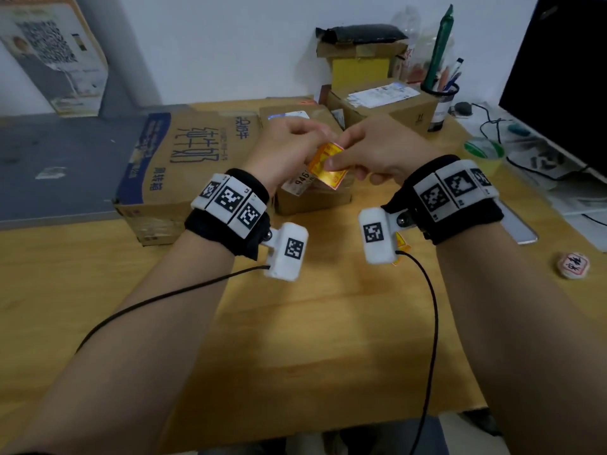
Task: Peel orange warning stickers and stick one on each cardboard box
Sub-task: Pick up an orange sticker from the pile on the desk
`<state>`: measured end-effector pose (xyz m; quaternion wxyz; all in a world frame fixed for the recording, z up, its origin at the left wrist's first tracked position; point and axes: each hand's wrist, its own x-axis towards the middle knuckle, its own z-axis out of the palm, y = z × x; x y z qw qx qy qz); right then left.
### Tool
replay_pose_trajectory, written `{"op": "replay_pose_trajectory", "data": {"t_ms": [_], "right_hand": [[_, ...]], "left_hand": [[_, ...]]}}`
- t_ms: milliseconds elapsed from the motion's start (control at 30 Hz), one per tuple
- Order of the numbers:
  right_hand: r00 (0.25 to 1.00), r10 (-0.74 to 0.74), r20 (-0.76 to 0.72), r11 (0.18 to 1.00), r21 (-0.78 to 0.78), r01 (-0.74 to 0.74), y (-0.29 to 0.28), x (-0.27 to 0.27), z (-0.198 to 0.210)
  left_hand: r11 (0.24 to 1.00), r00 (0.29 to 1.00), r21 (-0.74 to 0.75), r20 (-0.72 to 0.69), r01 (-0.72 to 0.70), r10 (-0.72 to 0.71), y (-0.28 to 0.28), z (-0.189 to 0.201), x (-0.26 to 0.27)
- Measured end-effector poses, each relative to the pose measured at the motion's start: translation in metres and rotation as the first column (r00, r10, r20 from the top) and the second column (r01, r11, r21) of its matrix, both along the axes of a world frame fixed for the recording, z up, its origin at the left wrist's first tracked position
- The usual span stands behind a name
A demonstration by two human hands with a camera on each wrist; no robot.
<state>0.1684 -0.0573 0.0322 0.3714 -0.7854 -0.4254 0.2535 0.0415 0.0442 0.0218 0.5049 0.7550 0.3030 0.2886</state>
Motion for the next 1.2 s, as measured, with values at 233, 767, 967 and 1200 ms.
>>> {"op": "replay_pose_trajectory", "data": {"t_ms": [233,767,967,1200], "right_hand": [[0.986,-0.024,-0.163,0.992,0.117,0.044,0.035,-0.001,-0.007],[0.978,0.013,-0.207,0.91,0.407,0.074,0.062,0.001,-0.021],[0.998,0.001,-0.058,0.933,0.36,0.02,0.063,-0.008,-0.017],[0.999,-0.016,-0.036,0.938,0.346,0.028,0.064,-0.008,-0.019]], "left_hand": [[0.995,0.993,-0.016,0.067,-0.095,0.096,0.032,-0.009,-0.014],[0.96,0.979,-0.281,0.194,-0.011,0.068,0.052,-0.027,-0.014],[0.931,0.97,-0.363,0.238,0.046,0.045,0.058,-0.027,-0.017],[0.93,0.973,-0.363,0.228,0.055,0.031,0.058,-0.024,-0.017]]}}
